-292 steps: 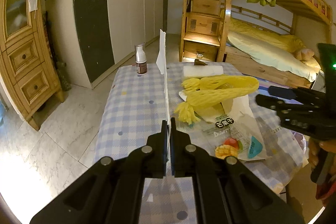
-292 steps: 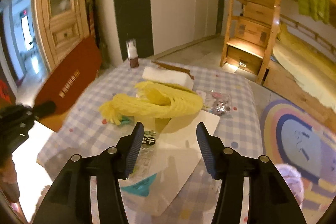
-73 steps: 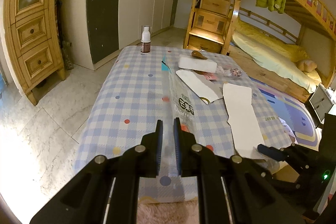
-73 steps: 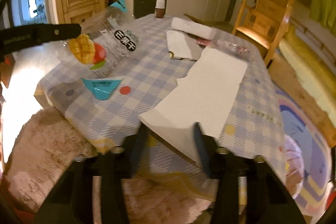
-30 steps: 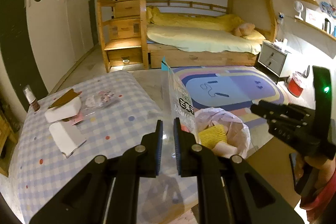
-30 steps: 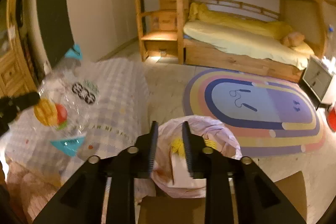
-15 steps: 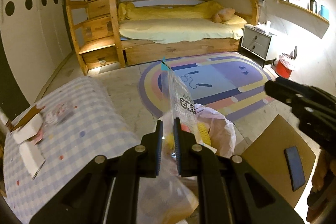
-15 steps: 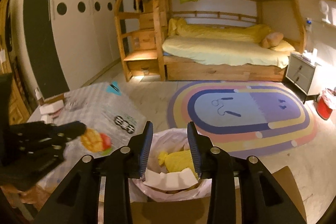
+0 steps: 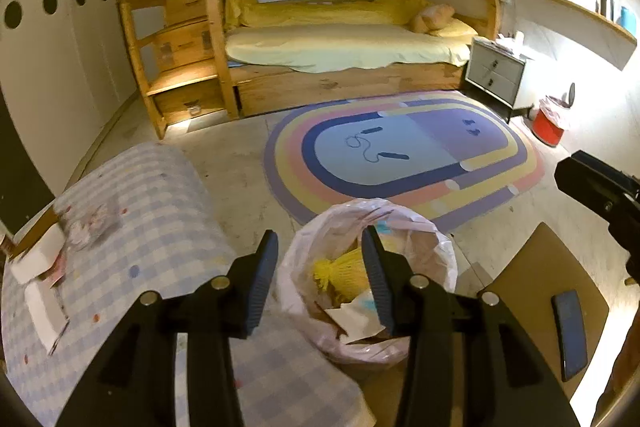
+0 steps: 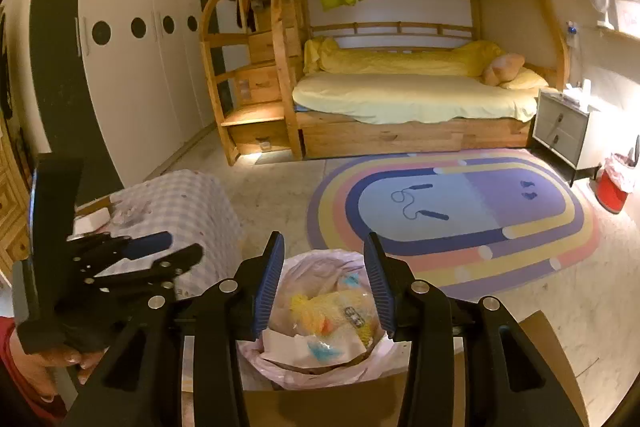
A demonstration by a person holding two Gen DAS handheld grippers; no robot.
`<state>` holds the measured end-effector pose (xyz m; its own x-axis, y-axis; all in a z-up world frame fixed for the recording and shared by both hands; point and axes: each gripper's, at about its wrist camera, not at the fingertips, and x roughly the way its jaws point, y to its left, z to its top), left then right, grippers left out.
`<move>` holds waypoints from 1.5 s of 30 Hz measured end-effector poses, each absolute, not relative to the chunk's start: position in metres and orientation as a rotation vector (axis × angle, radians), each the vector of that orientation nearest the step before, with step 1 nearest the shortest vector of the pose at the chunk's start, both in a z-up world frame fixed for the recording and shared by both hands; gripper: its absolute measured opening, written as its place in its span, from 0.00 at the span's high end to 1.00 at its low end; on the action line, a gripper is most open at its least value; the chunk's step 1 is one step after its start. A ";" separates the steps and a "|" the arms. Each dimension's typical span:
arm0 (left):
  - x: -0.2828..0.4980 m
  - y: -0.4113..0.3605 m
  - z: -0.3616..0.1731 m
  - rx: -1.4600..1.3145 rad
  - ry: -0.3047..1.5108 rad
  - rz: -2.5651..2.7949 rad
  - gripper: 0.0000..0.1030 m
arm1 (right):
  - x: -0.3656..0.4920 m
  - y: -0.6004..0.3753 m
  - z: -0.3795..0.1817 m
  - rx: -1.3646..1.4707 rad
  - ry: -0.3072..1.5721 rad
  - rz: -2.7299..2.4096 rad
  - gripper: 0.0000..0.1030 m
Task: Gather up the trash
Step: 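Carry snack bag and paper strip to the pink bag and release both, then return both open grippers over the table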
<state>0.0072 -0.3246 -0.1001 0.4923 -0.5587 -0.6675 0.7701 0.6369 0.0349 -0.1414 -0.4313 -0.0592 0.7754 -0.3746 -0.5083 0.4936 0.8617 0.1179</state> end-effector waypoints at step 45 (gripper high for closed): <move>0.119 0.037 -0.102 0.083 0.737 -0.144 0.48 | 0.110 -0.176 -0.106 0.064 0.799 0.191 0.62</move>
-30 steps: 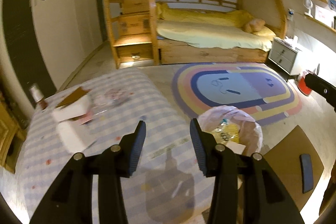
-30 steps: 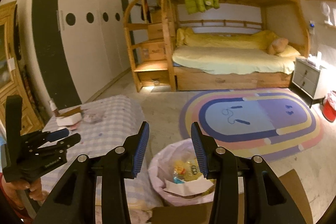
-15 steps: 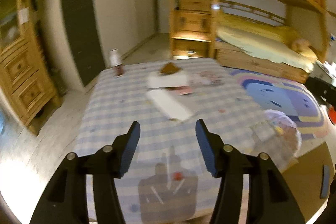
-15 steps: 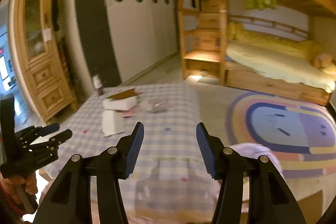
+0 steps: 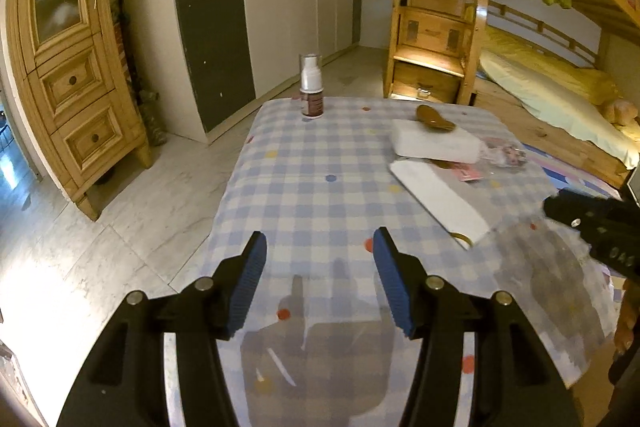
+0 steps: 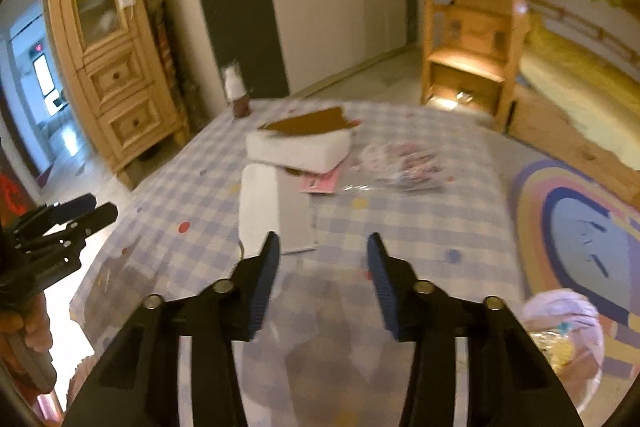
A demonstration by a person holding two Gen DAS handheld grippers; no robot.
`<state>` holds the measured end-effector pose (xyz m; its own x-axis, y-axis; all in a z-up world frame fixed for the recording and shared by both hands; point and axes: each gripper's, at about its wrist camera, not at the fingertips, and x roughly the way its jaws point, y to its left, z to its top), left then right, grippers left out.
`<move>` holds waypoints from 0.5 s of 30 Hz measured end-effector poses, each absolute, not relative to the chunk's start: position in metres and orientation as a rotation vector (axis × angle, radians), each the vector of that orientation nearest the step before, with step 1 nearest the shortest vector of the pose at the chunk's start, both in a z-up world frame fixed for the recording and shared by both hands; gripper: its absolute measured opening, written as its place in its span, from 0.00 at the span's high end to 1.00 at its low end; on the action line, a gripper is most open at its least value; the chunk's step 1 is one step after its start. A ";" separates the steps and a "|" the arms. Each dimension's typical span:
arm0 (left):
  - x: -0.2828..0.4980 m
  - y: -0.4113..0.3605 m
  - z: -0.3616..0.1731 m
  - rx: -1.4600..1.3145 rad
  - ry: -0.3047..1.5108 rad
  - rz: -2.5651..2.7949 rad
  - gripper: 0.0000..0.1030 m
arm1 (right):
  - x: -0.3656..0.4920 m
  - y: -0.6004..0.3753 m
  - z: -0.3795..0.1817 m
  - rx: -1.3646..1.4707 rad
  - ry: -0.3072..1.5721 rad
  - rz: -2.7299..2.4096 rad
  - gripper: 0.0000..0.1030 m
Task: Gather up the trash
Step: 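Return both open grippers over the table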
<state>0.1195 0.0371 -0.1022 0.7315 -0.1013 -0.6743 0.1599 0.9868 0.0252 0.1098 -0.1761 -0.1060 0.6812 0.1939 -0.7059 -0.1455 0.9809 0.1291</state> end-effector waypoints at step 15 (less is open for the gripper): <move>0.143 0.050 -0.117 0.079 0.775 -0.120 0.48 | 0.134 -0.135 -0.138 0.039 0.918 0.246 0.91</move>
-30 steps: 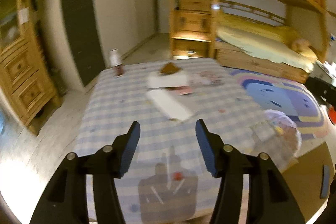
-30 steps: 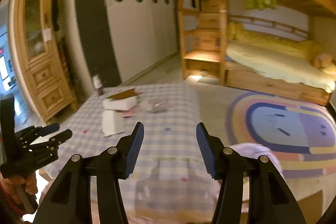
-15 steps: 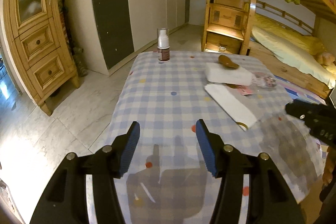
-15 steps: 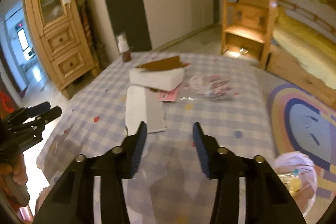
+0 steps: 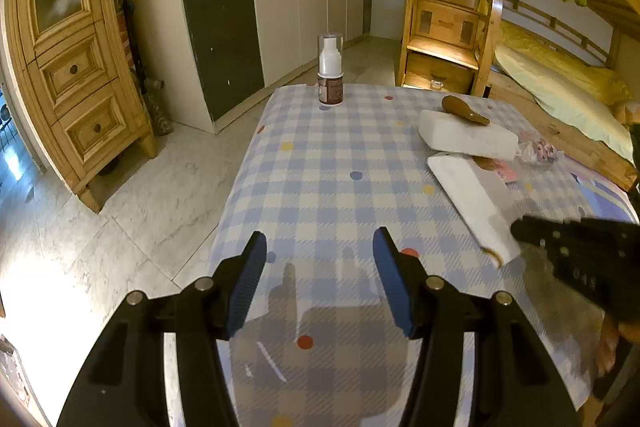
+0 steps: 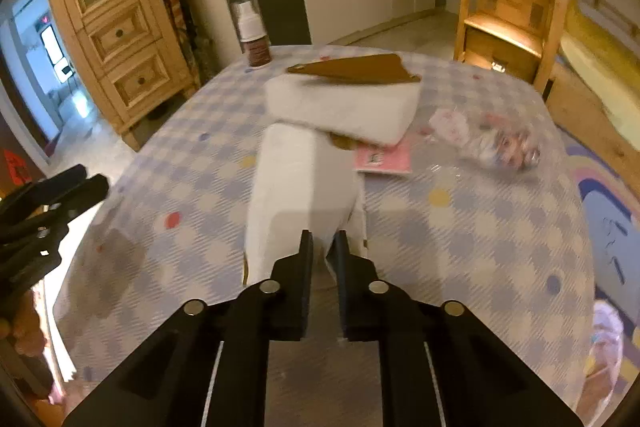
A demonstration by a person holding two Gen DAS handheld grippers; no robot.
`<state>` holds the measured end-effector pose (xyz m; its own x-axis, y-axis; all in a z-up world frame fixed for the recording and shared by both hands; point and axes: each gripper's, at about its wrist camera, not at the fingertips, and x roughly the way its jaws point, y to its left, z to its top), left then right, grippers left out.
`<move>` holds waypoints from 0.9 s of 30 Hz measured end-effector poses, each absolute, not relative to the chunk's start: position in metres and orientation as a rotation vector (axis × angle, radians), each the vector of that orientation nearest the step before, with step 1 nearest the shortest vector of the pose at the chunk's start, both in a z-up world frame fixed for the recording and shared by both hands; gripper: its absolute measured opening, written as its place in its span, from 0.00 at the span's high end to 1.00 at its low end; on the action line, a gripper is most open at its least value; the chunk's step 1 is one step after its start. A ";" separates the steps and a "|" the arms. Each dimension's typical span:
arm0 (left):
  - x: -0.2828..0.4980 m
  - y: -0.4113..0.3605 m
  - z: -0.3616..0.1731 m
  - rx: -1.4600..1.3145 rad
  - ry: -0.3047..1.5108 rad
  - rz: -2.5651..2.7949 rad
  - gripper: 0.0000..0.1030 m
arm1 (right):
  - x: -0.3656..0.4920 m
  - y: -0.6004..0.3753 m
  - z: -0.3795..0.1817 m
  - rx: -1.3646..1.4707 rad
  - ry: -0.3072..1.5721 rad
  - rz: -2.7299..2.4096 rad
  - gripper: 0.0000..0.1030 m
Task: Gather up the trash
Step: 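Return both open grippers over the table, then grasp the brown card with the right gripper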
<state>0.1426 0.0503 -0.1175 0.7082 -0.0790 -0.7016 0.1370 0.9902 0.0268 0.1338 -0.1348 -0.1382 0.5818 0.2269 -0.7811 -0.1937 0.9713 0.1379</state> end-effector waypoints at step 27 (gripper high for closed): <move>0.176 0.050 -0.106 0.056 0.745 -0.109 0.46 | 0.222 -0.123 -0.090 0.002 0.718 0.089 0.33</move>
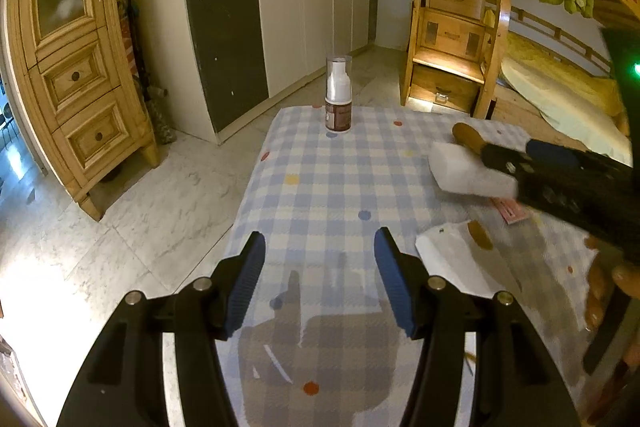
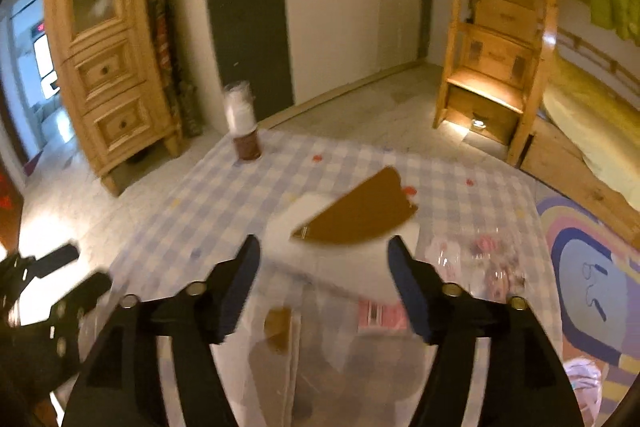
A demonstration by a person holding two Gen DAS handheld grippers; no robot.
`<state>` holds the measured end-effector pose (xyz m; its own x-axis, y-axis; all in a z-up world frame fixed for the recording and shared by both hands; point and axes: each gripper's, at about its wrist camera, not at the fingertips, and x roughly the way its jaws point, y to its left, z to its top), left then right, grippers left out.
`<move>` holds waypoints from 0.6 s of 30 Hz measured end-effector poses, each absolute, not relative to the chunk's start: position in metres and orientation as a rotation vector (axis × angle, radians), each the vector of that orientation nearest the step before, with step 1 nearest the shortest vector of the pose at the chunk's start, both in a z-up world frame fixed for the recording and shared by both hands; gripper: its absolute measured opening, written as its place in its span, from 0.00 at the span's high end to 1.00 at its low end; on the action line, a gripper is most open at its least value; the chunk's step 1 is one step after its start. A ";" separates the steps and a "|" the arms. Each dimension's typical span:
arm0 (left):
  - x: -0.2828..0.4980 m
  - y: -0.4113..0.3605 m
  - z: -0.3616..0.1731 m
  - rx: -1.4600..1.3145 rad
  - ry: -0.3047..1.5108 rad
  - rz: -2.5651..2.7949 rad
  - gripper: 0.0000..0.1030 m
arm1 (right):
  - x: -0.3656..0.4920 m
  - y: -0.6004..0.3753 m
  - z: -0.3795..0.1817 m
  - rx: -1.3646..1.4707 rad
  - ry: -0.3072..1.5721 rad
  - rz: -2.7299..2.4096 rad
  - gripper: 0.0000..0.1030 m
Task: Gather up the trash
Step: 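Grasp the brown card with the right gripper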
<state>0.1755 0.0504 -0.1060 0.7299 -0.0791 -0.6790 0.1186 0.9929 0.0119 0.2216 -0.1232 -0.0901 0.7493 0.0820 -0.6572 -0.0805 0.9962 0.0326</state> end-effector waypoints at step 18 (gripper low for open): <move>0.182 0.042 -0.120 0.039 0.782 -0.155 0.46 | 0.234 -0.149 -0.112 0.045 0.873 0.047 0.61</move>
